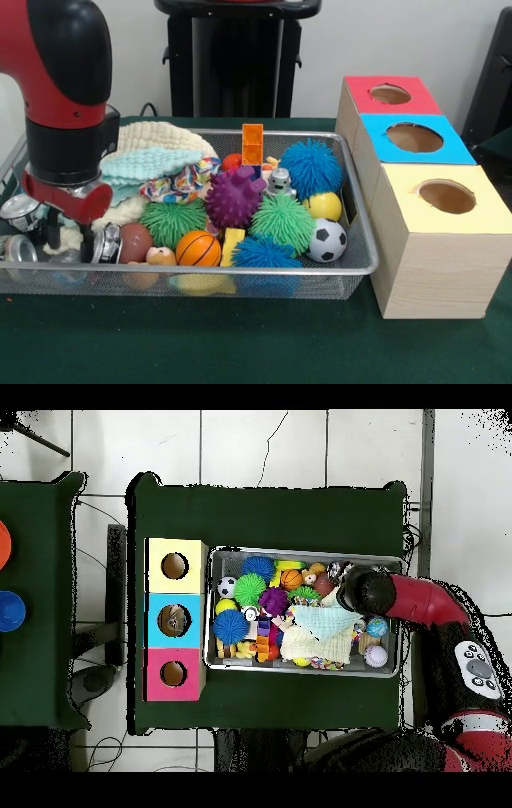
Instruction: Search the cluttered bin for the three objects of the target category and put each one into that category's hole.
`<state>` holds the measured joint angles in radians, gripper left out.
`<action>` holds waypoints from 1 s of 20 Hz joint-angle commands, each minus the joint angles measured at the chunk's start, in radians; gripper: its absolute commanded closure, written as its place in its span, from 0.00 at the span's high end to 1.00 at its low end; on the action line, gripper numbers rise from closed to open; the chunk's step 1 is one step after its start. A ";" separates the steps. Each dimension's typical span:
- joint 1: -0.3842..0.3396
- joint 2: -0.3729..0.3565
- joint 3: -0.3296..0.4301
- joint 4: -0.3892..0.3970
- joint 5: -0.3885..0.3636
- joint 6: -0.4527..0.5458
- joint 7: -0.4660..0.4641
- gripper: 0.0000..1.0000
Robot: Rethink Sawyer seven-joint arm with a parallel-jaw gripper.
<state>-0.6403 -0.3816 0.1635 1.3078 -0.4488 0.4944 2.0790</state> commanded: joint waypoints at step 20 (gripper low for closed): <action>0.191 0.119 -0.189 -0.151 -0.162 -0.132 0.088 1.00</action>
<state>-0.5055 -0.3302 0.0171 1.2223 -0.5411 0.4558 2.0790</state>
